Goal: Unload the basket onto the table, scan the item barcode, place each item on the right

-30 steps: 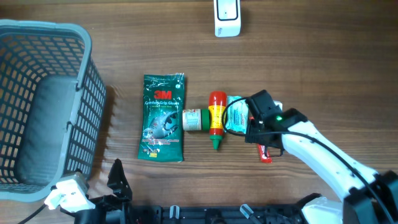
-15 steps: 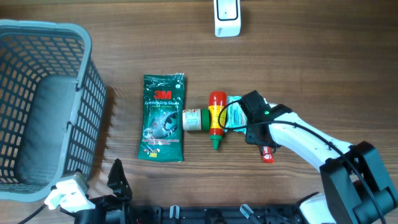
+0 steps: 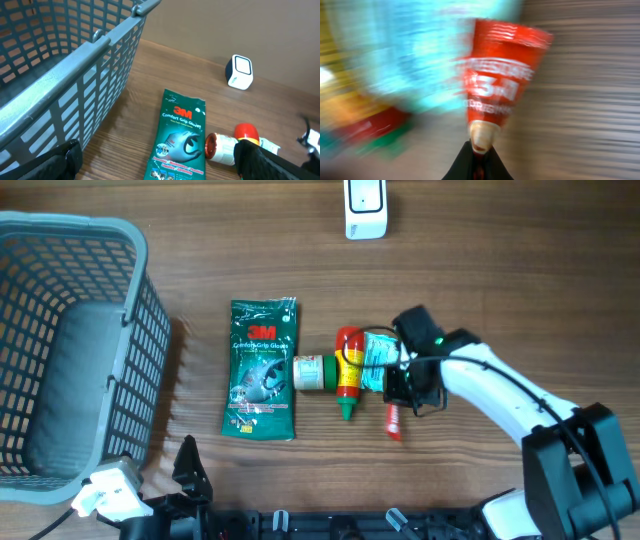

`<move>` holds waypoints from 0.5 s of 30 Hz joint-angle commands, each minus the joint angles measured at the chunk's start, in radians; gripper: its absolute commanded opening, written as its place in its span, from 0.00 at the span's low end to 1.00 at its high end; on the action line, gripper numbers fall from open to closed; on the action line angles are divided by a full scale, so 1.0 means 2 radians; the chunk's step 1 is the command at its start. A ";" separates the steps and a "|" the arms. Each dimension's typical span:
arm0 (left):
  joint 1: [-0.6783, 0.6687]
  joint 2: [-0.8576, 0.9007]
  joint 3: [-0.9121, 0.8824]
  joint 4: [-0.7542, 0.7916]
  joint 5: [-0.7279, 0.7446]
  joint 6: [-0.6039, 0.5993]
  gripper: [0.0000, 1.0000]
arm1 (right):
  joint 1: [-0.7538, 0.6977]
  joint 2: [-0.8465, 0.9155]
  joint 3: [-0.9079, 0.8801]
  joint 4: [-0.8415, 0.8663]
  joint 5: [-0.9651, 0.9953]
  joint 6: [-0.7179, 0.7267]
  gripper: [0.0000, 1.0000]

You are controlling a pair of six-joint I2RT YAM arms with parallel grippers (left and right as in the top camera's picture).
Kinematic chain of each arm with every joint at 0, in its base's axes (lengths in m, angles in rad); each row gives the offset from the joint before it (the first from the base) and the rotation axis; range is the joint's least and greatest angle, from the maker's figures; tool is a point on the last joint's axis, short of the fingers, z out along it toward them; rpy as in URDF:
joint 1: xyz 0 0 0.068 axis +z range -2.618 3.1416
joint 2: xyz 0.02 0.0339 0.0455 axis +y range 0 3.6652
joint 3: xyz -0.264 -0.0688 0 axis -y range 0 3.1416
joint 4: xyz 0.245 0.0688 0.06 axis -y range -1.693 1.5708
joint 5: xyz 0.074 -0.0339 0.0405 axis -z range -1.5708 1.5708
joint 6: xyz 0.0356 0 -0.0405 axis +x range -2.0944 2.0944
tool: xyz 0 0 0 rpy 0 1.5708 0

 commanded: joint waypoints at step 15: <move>-0.002 -0.002 0.000 0.002 -0.001 -0.003 1.00 | -0.040 -0.024 0.043 0.124 -0.646 0.169 0.04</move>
